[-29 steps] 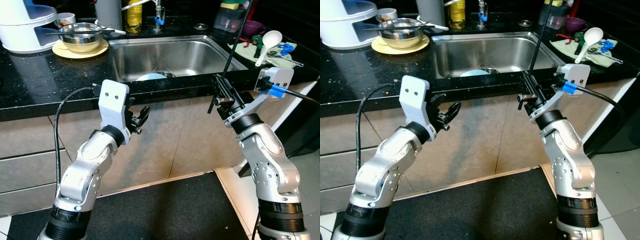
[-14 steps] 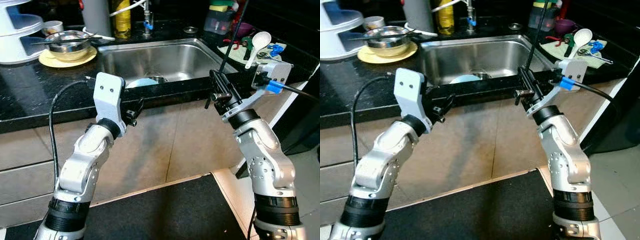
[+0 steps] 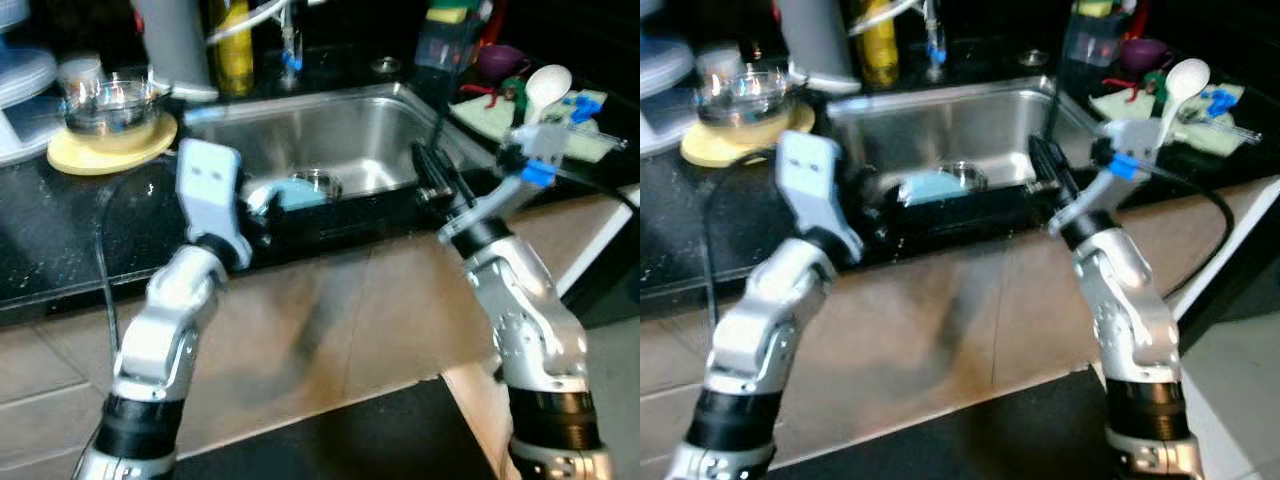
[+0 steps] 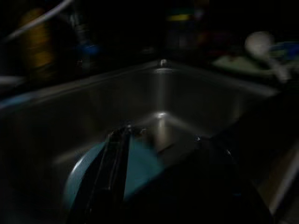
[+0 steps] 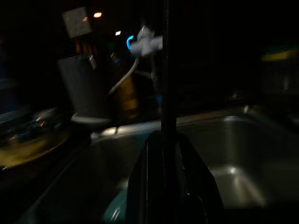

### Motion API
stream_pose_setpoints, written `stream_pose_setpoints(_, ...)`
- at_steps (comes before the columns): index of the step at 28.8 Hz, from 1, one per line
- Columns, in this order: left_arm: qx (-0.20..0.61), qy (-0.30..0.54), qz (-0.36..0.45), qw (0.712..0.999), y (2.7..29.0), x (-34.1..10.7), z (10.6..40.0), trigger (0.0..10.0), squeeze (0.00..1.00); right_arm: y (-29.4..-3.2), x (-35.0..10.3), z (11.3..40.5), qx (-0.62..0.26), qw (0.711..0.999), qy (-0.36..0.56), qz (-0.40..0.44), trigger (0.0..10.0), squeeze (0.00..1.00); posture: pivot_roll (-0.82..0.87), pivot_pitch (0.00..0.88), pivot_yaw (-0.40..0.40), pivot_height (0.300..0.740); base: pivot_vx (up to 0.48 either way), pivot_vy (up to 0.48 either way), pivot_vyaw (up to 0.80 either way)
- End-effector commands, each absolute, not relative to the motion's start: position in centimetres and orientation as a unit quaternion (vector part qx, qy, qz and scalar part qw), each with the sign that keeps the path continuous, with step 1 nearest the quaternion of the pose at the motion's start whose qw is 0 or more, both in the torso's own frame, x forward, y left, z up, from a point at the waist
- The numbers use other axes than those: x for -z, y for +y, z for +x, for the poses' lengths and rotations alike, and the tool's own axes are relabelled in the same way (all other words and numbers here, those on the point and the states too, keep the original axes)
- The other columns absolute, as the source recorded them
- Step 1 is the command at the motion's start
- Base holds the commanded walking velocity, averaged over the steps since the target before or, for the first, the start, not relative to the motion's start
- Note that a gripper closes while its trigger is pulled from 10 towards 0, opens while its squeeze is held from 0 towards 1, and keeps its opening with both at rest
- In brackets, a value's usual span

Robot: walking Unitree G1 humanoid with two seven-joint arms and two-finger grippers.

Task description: Kitchen organization

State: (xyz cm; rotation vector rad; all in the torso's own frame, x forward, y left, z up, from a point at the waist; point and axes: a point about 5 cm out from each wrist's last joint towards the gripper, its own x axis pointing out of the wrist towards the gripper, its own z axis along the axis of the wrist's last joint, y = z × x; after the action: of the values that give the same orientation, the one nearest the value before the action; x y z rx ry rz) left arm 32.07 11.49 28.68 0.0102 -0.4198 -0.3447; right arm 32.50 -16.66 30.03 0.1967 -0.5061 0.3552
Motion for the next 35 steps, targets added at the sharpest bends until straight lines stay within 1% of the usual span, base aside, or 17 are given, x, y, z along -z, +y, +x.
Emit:
stream_pose_setpoints(1,0.161,-0.205,0.007,0.965,12.1,-28.4,32.1,10.0,0.0,-16.0,-29.9,32.4,-0.186,0.946,-0.249,0.096,10.0,0.0,-0.09,0.165,-0.03,0.74,0.48,0.0,0.0)
stream_pose_setpoints(18,0.164,-0.209,0.011,0.964,12.1,-28.6,32.2,10.0,0.0,-15.6,-30.9,33.3,-0.195,0.94,-0.265,0.085,10.0,0.0,-0.09,0.155,-0.023,0.74,0.474,0.0,0.0)
stream_pose_setpoints(22,0.169,-0.2,0.021,0.965,12.1,-28.4,32.1,10.0,0.0,-15.2,-30.8,33.9,-0.213,0.943,-0.249,0.055,10.0,0.0,-0.09,0.15,-0.021,0.74,0.0,0.0,0.0)
stream_pose_setpoints(26,0.174,-0.198,0.026,0.964,12.1,-28.2,32.0,10.0,0.0,-15.1,-30.7,34.1,-0.218,0.945,-0.24,0.045,10.0,0.0,-0.09,0.149,-0.023,0.74,0.0,0.0,0.0)
stream_pose_setpoints(28,0.19,-0.188,0.035,0.963,12.1,-27.9,31.6,10.0,0.0,-15.2,-30.5,34.9,-0.233,0.948,-0.216,0.01,10.0,0.0,-0.09,0.151,-0.025,0.74,0.0,0.0,0.0)
stream_pose_setpoints(29,0.19,-0.188,0.035,0.963,12.1,-27.9,31.6,10.0,0.0,-15.2,-30.5,34.9,-0.233,0.948,-0.216,0.01,10.0,0.0,-0.09,0.151,-0.025,0.74,0.0,0.0,0.0)
stream_pose_setpoints(32,0.208,-0.182,0.048,0.96,11.9,-27.8,31.3,10.0,0.0,-15.7,-30.6,35.9,-0.243,0.95,-0.195,-0.03,10.0,0.0,-0.08,0.158,-0.032,0.74,0.0,0.0,0.0)
stream_pose_setpoints(35,0.208,-0.18,0.053,0.96,11.9,-27.8,31.3,10.0,0.0,-15.9,-30.3,36.4,-0.246,0.951,-0.181,-0.051,10.0,0.0,-0.08,0.158,-0.032,0.74,0.0,0.0,0.0)
